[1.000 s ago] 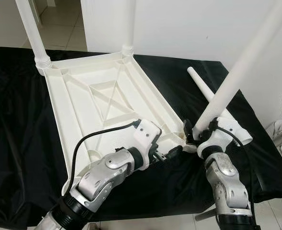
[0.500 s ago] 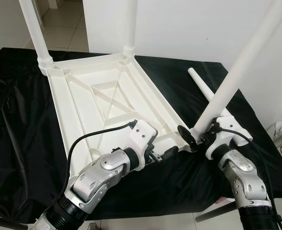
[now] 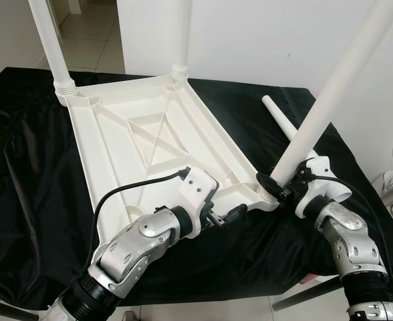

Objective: Building children table

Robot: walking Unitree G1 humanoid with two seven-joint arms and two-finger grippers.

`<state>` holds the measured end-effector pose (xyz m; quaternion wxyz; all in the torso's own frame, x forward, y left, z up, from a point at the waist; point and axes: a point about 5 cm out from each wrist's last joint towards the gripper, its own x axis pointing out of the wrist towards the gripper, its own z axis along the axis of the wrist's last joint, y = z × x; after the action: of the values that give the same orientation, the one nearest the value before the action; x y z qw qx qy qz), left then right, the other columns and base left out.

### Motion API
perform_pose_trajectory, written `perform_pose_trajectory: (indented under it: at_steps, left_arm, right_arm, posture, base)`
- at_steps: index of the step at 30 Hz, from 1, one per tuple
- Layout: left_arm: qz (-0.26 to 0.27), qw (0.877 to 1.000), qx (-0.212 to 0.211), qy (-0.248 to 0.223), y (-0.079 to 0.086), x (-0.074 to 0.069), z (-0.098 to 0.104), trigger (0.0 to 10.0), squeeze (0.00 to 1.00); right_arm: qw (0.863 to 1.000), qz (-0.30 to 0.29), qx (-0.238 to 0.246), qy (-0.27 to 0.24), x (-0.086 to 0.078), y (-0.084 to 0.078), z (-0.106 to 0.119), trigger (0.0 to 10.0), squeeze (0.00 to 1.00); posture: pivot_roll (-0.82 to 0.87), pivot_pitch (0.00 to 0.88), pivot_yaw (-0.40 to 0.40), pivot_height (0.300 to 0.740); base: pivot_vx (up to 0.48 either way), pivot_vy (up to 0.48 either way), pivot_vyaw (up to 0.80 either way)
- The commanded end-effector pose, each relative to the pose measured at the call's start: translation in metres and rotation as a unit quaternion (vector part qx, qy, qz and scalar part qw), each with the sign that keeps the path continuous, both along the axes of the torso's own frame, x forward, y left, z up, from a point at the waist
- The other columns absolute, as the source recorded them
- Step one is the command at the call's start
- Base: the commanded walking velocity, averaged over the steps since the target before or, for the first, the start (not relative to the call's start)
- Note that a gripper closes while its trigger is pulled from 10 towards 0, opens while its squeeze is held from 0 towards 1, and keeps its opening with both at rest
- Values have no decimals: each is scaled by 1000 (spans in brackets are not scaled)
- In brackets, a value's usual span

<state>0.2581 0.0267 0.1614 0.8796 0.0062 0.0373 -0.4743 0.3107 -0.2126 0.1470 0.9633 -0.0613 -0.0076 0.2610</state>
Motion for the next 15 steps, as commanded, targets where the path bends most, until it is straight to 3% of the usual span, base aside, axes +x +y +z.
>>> perform_pose_trajectory:
  at_steps: [1,3,4,9,15]
  left_arm:
    - [-74,997,-4,4,-4,-8,1,10000,0]
    - [-74,997,-5,4,-4,-8,1,10000,0]
    - [-75,997,-5,4,-4,-8,1,10000,0]
    - [-75,997,-5,5,-5,-8,1,10000,0]
    - [-76,997,-5,6,-5,-9,1,10000,0]
  right_arm:
    - [1000,-3,-2,27,-3,-3,-12,0,0]
    - [1000,-6,0,27,-3,-3,-12,0,0]
    - [1000,-10,2,28,-4,-3,-13,10000,0]
    - [999,-19,13,28,-4,-3,-13,10000,0]
    - [996,-83,25,23,-5,1,-15,10000,0]
  posture:
    - [40,90,-58,740]
    - [38,89,-58,740]
    - [36,90,-57,740]
    - [36,90,-57,740]
    - [33,95,-60,740]
  base:
    - [0,0,0]
    - [0,0,0]
    - [0,0,0]
    - [0,0,0]
    - [0,0,0]
